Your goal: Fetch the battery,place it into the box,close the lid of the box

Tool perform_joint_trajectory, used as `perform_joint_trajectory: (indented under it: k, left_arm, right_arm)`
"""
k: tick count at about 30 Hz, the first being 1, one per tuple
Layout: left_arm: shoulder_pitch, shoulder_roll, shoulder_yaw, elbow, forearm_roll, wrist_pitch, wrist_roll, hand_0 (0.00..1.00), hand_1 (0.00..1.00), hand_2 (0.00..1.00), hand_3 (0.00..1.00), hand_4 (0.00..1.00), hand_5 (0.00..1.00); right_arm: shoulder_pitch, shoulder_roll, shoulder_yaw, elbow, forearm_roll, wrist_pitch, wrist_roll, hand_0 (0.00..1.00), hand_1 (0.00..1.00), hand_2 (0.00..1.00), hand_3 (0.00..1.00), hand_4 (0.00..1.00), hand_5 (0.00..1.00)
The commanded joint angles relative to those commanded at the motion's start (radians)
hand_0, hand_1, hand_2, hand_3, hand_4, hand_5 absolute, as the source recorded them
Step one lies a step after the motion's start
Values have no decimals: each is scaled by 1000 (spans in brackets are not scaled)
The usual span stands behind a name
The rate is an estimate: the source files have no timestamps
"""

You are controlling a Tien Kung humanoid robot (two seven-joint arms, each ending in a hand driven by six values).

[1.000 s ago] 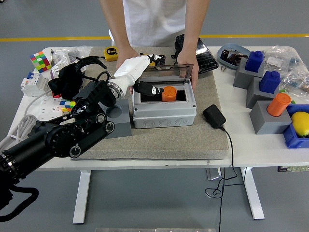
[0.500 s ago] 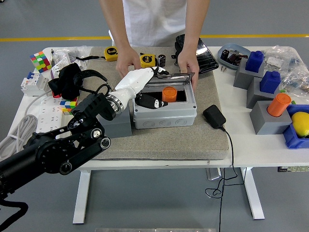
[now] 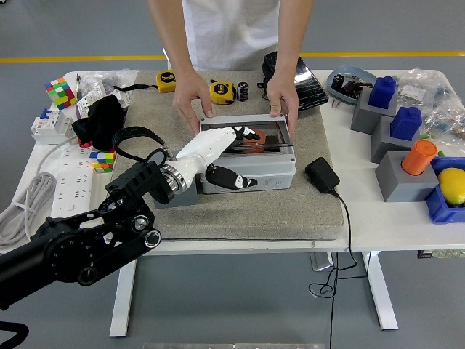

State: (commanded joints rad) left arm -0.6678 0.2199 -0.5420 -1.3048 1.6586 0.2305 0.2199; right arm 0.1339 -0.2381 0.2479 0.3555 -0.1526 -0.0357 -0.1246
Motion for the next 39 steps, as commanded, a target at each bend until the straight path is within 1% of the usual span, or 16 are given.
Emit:
perform_joint_trajectory:
  k: [3,7,12,16,20,21,24,26,27,29,31,32,33,35,37,39]
  left_arm:
    - [13,4,-20,-17,-3,-1,-2,742,787,788,778,956,244]
    - [42,7,-72,-56,-7,2,-11,742,787,788,778,956,244]
    - [104,9,-181,-127,-38,17,-43,735,785,785,776,958,247]
    - [163,6,-290,-160,-121,38,-83,733,785,783,773,956,245]
    - [224,4,-410,-165,-247,55,-121,733,785,783,773,956,245]
    - [235,4,-435,-164,-270,55,-123,697,756,751,756,954,243]
    - [269,9,-501,-161,-303,45,-117,697,756,751,756,954,243]
    - [287,13,-533,-160,-311,40,-112,697,756,751,756,954,243]
    - [300,15,-551,-160,-310,39,-110,649,726,725,713,953,243]
    - [320,18,-584,-164,-316,39,-110,649,726,725,713,953,243]
    - [333,22,-620,-167,-341,43,-113,649,726,725,713,953,243]
    - [337,25,-634,-167,-361,46,-115,649,726,725,713,953,243]
    - [340,27,-643,-167,-389,48,-117,603,712,715,697,951,243]
    - [347,43,-657,-162,-461,51,-120,603,712,715,697,951,243]
    - [354,53,-662,-164,-467,55,-122,603,712,715,697,951,243]
    - [369,58,-672,-172,-464,55,-124,596,704,714,690,949,242]
  right_arm:
    - [-1,0,-2,-1,2,0,-1,677,720,715,689,998,693]
    - [-2,0,-2,-1,1,0,-1,677,720,715,689,998,693]
    - [-1,2,0,-1,0,0,0,676,719,714,689,998,694]
    - [-1,3,-2,-2,1,0,0,676,719,714,688,998,694]
    - [1,4,1,-3,3,-1,0,676,719,714,688,998,694]
    - [1,4,1,-4,3,-1,0,676,720,715,688,998,694]
    - [3,5,5,-5,3,-1,-1,676,720,715,688,998,694]
    - [4,5,7,-5,2,0,-1,676,720,715,688,998,694]
    - [5,5,8,-5,2,0,-1,677,720,715,688,998,693]
    - [8,4,9,-5,2,0,-1,677,720,715,688,998,693]
    - [21,5,1,-7,7,-1,-1,677,720,715,688,998,693]
    - [30,6,-7,-7,10,1,-2,677,720,715,688,998,693]
    - [37,6,-15,-6,12,2,-2,677,720,715,688,998,693]
    - [49,-1,-36,-1,12,3,-3,677,720,715,688,998,693]
    - [51,-5,-40,-3,15,1,-3,677,720,715,688,998,693]
    - [44,-10,-32,-4,14,-1,-3,677,719,714,688,998,693]
